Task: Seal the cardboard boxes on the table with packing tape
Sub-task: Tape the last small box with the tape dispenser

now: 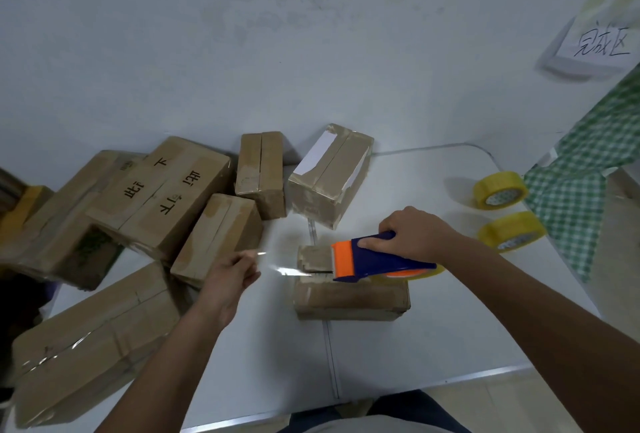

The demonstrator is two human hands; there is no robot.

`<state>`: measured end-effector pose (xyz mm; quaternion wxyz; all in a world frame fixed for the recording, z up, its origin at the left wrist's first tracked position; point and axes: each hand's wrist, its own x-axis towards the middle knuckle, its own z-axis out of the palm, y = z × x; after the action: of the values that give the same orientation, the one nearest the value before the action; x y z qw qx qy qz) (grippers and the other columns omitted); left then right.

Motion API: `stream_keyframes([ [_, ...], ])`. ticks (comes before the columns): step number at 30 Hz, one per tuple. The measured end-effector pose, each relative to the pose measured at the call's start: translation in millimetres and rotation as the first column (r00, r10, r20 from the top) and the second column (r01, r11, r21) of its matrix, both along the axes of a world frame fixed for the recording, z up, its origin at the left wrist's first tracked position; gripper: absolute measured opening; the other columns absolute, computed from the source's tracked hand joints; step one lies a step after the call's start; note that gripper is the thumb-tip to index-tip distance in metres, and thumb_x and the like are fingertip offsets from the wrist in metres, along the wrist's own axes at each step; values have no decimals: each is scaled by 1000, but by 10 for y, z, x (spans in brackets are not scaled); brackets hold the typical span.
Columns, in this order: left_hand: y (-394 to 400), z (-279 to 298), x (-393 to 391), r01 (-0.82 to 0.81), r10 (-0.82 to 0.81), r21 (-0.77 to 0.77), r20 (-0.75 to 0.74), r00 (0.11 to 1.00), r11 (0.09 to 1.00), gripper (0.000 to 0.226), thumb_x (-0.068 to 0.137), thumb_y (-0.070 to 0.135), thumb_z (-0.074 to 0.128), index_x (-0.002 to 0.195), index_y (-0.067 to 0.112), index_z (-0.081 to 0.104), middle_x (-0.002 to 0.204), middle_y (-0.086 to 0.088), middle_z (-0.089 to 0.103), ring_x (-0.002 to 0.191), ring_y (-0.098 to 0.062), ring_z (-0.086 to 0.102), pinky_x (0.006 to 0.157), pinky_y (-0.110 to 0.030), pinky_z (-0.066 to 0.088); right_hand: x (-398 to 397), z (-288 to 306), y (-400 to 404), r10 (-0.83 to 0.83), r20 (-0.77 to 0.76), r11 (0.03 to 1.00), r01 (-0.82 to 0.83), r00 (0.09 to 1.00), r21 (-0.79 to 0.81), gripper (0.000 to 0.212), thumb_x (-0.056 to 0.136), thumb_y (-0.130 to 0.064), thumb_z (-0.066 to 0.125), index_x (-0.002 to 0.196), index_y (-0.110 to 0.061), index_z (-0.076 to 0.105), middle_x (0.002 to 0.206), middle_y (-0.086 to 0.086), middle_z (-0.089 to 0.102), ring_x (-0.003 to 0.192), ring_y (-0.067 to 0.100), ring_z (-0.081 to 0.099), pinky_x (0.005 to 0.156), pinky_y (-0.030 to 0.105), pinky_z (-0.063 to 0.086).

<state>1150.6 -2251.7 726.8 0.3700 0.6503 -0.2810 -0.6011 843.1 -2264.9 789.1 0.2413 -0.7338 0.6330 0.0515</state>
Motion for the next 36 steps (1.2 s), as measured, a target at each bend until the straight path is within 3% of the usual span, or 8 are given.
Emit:
stream_keyframes([
  [4,61,-164,42,0,-2,57,31,1000,998,13,100,12,56,97,2,64,81,-9,56,79,-18,57,91,-33,51,55,-121,29,-19,-1,1000,19,1000,16,59,86,-73,42,94,-20,67,82,-6,65,77,10,61,68,23,46],
  [9,78,-286,17,-1,-6,75,94,996,997,11,98,14,60,104,5,63,90,-8,58,85,-18,57,90,-33,49,106,-172,11,-41,-18,999,41,999,10,59,85,-74,42,97,-21,66,80,-9,61,77,9,59,70,23,45],
  [14,98,-480,-56,-14,6,59,127,992,998,8,98,16,61,91,12,63,98,-9,60,90,-19,57,89,-32,45,133,-257,-4,-39,-66,999,37,997,-28,67,83,-78,39,101,-21,68,89,-5,67,80,11,60,75,25,50],
  [21,39,-788,-141,5,-13,81,107,994,997,8,96,12,63,89,9,64,85,-6,57,82,-19,53,83,-31,46,172,-268,-24,-60,-68,997,57,996,-43,64,83,-78,41,92,-20,68,78,-6,63,73,10,60,69,24,47],
  [27,72,-1063,-368,71,-83,105,117,990,992,11,97,12,58,97,6,67,99,-12,67,90,-25,61,75,-27,50,172,-302,-25,-83,-69,995,79,994,-62,67,81,-79,41,90,-19,69,81,-4,66,74,10,60,69,25,48],
  [31,128,-1080,-560,109,-123,112,120,985,988,17,104,16,48,99,8,62,94,-10,65,79,-19,57,64,-24,45,162,-304,-15,-95,-67,994,91,993,-57,61,83,-78,43,87,-21,65,79,-6,63,73,10,59,62,23,42],
  [34,129,-1123,-572,126,-141,124,121,983,984,18,105,20,45,101,12,60,104,-12,66,92,-27,61,75,-31,50,169,-315,-15,-109,-70,992,105,992,-66,58,83,-77,43,84,-23,64,73,-9,60,71,9,58,58,21,39],
  [36,116,-1146,-538,147,-172,163,150,974,976,18,104,20,46,113,9,57,110,-13,63,99,-30,60,86,-40,50,171,-319,-13,-122,-73,991,117,990,-72,58,83,-77,44,86,-24,66,73,-10,60,71,8,59,59,21,42],
])
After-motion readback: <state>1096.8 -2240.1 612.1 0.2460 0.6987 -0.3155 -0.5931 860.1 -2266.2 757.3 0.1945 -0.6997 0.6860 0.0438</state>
